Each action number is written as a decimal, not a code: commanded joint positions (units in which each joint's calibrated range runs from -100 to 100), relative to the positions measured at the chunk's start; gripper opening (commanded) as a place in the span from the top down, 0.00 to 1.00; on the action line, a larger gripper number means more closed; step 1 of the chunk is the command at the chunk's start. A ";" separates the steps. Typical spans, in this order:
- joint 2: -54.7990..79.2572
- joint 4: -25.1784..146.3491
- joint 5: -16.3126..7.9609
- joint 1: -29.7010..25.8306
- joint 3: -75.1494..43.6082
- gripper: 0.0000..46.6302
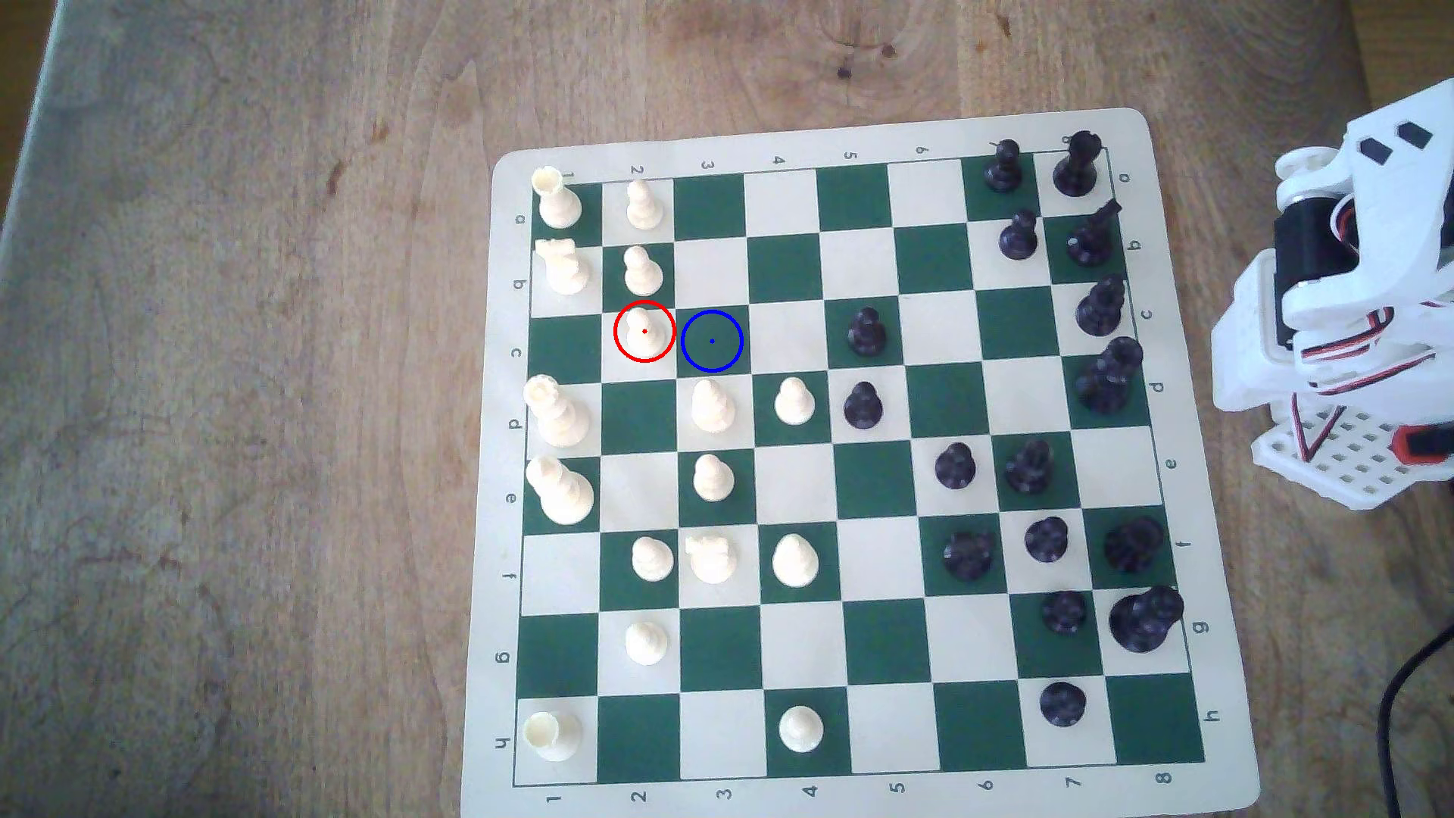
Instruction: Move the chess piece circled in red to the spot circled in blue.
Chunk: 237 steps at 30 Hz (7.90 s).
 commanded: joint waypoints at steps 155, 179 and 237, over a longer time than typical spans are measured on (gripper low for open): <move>96.83 131.73 -4.69 0.76 -88.13 0.94; 96.75 129.11 -3.42 -0.57 -74.26 0.94; 100.14 130.09 -1.32 -0.02 -73.80 0.73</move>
